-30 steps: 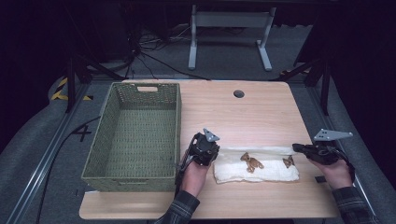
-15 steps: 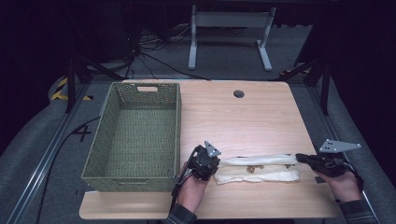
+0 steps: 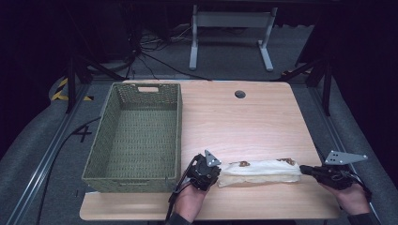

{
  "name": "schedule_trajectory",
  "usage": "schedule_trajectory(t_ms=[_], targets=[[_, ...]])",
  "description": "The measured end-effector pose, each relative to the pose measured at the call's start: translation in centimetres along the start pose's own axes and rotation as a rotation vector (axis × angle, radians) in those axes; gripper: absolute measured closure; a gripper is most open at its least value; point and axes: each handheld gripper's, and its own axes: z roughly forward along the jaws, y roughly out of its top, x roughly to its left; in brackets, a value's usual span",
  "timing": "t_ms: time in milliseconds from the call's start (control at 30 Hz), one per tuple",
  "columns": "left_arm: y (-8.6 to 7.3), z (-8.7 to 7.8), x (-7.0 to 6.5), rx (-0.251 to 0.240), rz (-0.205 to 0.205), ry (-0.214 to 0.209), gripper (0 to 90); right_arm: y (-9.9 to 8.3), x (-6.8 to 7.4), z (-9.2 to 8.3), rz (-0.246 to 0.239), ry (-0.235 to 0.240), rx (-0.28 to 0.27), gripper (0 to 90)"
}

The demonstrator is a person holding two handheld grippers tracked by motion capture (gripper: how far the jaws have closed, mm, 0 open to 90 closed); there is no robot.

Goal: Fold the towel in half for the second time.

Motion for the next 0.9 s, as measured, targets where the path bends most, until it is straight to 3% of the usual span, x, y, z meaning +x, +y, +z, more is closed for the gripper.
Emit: schedule_trajectory(t_ms=[133,233,333,500,667,800,900], targets=[[-0.5,0.5,0.1,0.028,0.001,-0.018,85.0,-0.5,0.3,0.1,-0.005,0.012,0.021,89.0],[-0.6,0.6,0.0,0.031,0.000,-0.032,76.0,-0.6,0.4,0.3,-0.007,0.013,0.041,83.8],[-0.4,0.0,-0.1,0.011,0.002,-0.045,71.8,-0.4,0.4,-0.2,0.010,0.014,0.008,79.3],[0.2,-0.3,-0.1,-0.002,0.009,-0.071,77.1,0.2,0.9,-0.5,0.012,0.031,-0.026,85.9],[0.3,1.3,-0.5,0.040,0.026,-0.109,82.9,0.0,1.4,0.8,-0.015,0.051,0.049,89.1],[0.0,3.0,-0.1,0.104,0.036,-0.113,83.0,-0.6,1.6,2.3,-0.032,0.043,0.155,89.3],[-0.2,3.4,0.1,0.117,0.053,-0.102,83.0,-0.6,1.4,2.5,-0.036,0.041,0.160,89.5]])
